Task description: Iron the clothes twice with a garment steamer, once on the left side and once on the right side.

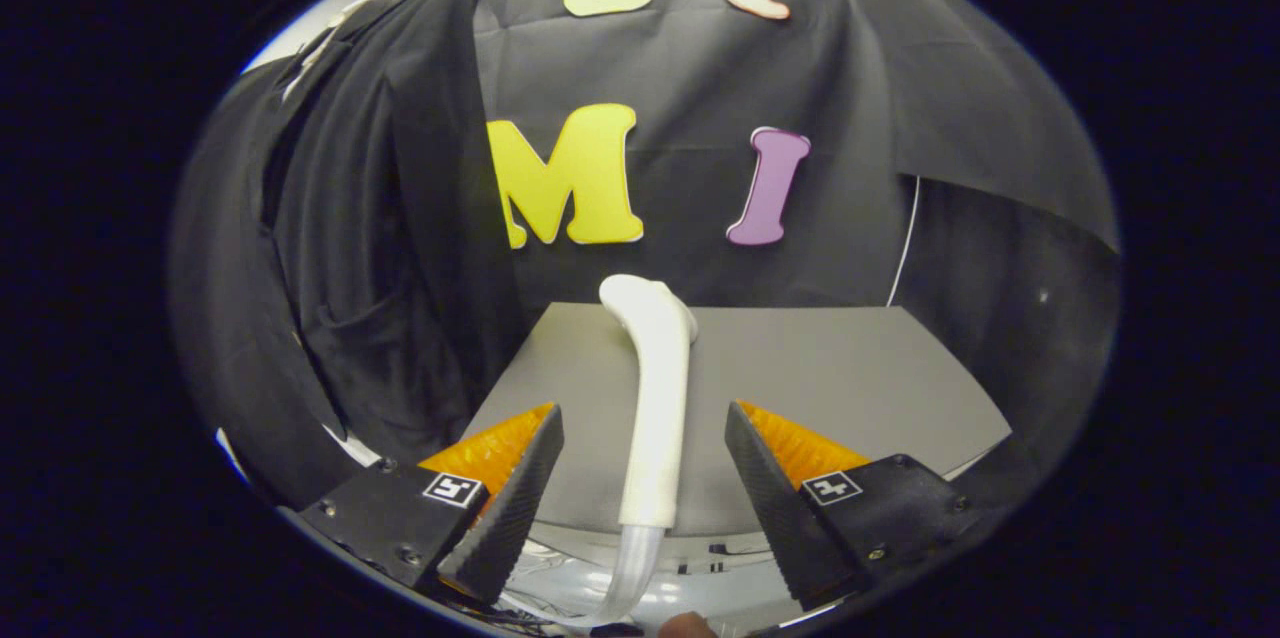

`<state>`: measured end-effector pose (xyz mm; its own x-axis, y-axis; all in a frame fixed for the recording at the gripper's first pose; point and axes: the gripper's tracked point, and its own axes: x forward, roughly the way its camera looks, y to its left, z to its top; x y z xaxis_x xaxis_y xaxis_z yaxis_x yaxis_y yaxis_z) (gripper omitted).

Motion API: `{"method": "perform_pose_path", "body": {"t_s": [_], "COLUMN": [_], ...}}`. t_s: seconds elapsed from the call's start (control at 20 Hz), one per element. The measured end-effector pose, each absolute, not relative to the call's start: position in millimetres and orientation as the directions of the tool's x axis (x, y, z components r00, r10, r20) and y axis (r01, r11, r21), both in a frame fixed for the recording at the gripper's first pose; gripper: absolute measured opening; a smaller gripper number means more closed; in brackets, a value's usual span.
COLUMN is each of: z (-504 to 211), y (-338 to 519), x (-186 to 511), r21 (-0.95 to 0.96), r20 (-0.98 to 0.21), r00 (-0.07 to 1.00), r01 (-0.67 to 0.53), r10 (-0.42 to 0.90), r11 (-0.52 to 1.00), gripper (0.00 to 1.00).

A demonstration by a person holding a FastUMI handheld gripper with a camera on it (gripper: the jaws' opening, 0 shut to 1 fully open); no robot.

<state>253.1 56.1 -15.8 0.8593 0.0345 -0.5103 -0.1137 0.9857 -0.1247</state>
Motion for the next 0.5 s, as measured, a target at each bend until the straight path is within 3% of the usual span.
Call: {"method": "perform_pose_path", "body": {"t_s": [0.25, 0.5], "z": [-42, -63], "y": [43, 39], "x": [284, 299], "r21": [-0.158, -0.163], "r20": [-0.626, -0.704], "r00": [0.780, 0.709], "r01": [-0.110, -0.096], "r10": [-0.013, -0.048], "r11": [0.981, 0.982], "gripper": [0.98, 0.80]}}
